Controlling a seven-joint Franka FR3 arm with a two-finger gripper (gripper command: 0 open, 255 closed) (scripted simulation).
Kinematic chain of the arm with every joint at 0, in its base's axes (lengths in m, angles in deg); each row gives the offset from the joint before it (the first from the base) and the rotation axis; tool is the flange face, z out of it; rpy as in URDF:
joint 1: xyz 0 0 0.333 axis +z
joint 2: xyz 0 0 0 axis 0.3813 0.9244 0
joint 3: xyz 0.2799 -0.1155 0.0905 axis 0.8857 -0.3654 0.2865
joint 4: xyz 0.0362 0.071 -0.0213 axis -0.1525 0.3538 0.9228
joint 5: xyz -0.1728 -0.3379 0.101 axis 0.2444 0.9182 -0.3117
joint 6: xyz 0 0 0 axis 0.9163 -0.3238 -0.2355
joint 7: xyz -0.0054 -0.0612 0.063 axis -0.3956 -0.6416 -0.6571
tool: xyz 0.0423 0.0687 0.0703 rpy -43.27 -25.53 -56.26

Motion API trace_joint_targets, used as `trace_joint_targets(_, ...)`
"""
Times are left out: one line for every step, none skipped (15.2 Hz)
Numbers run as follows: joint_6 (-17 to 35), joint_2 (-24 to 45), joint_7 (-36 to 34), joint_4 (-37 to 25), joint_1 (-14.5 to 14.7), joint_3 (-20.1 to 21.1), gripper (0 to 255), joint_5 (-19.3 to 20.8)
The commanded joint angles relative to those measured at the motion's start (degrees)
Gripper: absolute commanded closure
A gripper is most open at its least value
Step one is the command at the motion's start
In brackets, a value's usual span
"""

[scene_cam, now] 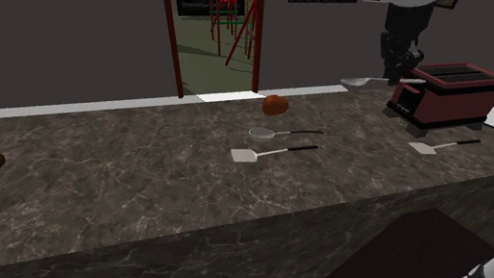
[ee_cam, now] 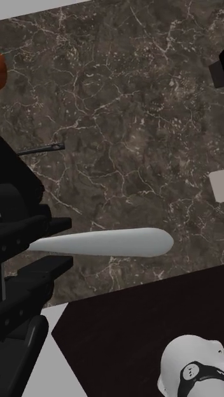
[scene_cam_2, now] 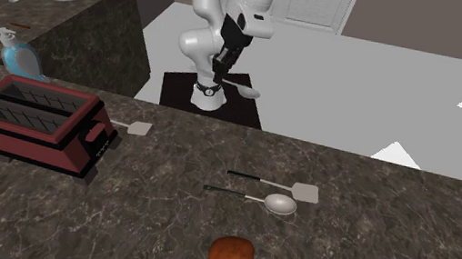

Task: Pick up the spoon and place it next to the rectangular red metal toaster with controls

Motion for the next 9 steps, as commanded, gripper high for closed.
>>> trace_joint_targets(-0.28,-3.23,1.93,2.46,-0.63,-1.30,255,0.78)
trace_joint_targets(-0.32,-4.80,2.94,3.72,-1.00,-2.04,255,1.27)
trace_joint_targets(-0.39,-6.33,3.97,4.92,-1.38,-2.80,255,1.80)
trace_joint_targets(-0.48,-7.84,5.01,6.05,-1.76,-3.58,255,2.36)
trace_joint_targets(-0.59,-9.31,6.06,7.11,-2.16,-4.36,255,2.96)
trace_joint_targets(-0.72,-10.74,7.14,8.11,-2.58,-5.17,255,3.59)
trace_joint_targets(-0.86,-12.14,8.23,9.05,-3.00,-5.99,255,4.25)
trace_joint_targets(-1.02,-13.50,9.34,9.92,-3.45,-6.83,255,4.94)
trace_joint_targets(-1.19,-14.82,10.47,10.72,-3.91,-7.68,255,5.66)
